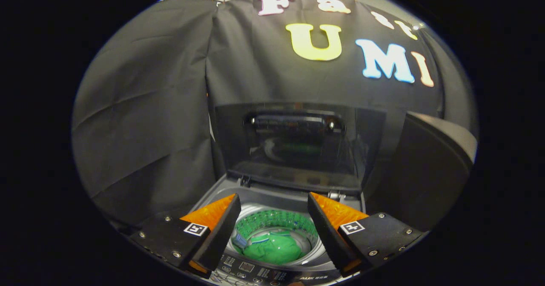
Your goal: Put the clothes into the washing machine and then close the washing machine lid.
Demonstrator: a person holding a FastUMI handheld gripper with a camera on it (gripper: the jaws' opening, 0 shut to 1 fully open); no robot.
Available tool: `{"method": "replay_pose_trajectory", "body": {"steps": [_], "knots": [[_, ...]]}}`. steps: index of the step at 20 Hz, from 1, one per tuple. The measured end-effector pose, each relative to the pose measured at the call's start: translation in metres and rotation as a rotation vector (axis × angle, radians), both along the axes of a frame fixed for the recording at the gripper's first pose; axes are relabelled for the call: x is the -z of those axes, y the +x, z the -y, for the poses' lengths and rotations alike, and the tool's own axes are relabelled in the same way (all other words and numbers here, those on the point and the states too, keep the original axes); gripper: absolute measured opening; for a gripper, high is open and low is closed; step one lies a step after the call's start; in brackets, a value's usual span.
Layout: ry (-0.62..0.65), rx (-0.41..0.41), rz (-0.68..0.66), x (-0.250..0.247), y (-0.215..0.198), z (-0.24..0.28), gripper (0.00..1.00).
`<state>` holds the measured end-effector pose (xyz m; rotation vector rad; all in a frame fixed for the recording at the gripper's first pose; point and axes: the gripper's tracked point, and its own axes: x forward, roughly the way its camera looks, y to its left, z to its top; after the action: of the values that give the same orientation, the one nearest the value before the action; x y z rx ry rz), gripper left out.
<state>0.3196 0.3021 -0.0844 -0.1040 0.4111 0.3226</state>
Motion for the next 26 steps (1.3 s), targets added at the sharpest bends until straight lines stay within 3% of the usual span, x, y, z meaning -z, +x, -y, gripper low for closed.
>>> {"method": "replay_pose_trajectory", "body": {"steps": [6, 14, 20, 26], "knots": [[0.04, -0.006, 0.142, -0.06, 0.027, -0.011, 0.97], [0.086, 0.058, 0.2, -0.107, 0.075, -0.016, 0.97], [0.084, 0.116, 0.187, -0.12, 0.122, -0.018, 0.97], [0.09, 0.17, 0.06, -0.101, 0.164, -0.034, 0.96]]}}
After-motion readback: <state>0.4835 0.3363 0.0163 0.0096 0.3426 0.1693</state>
